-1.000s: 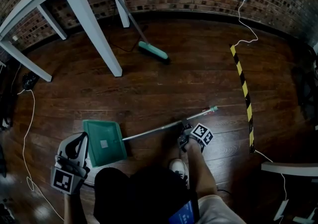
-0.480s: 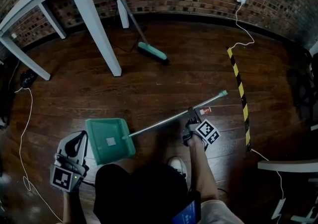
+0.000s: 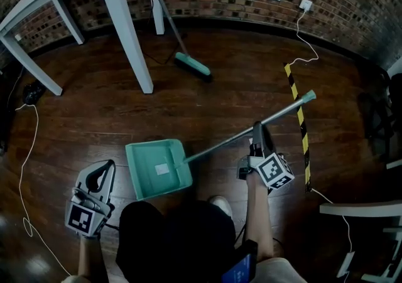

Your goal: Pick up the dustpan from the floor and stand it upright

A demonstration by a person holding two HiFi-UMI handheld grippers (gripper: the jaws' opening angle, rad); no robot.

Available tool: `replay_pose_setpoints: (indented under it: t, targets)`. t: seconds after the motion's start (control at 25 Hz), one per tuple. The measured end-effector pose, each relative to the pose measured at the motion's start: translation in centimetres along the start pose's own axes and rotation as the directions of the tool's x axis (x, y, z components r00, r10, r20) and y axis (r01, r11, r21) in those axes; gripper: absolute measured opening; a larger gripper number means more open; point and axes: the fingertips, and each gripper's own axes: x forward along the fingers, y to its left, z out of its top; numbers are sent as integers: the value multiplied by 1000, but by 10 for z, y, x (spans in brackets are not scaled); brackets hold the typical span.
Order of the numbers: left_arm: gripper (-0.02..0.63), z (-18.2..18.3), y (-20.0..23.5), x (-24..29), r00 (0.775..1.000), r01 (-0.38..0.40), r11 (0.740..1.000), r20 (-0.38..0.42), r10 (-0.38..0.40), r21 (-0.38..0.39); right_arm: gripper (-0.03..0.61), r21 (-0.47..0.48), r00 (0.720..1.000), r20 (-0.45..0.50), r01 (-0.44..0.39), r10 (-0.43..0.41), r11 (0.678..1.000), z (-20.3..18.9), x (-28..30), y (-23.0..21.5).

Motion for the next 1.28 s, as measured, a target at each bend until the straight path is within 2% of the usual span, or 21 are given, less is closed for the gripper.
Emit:
replay_pose_setpoints:
  t: [0.12, 0.24, 0.56, 0.8, 0.88, 0.96, 1.04, 1.08, 1.28]
  targets:
    - [6, 3, -2, 0, 1000, -4, 1000, 9, 4, 1, 67, -114, 999, 33, 4, 0, 993, 19, -3, 32]
    - [6, 6, -3, -1, 1000, 2, 1000, 19, -2, -2, 67, -230, 999, 49, 4, 7, 973, 28, -4, 66]
    - [8, 14, -4, -6, 999, 2, 1000, 37, -2, -4, 67, -457, 996, 20, -68, 87, 887, 15, -7, 152]
    - [8, 13, -10, -9, 999, 4, 1000, 34, -4, -3, 77, -621, 983, -7, -147, 182, 770, -9, -14, 202]
    - [8, 13, -9, -12, 999, -2, 1000, 34, 2, -1, 87, -685, 977, -41, -180, 209, 706, -19, -17, 216]
    - [8, 13, -7, -15, 1000, -8, 1000, 28, 8, -2, 104, -745, 970, -103, -222, 220, 629, -31, -20, 230]
    - [8, 12, -4, -17, 1000, -12, 1000, 23, 12, -3, 110, -780, 964, -141, -249, 227, 574, -39, -21, 240]
    - [8, 12, -4, -18, 1000, -13, 1000, 23, 13, -3, 113, -785, 962, -144, -254, 232, 565, -41, -22, 243]
    - [8, 9, -7, -19, 1000, -15, 1000, 22, 15, -5, 115, -772, 959, -147, -265, 244, 578, -42, -24, 244]
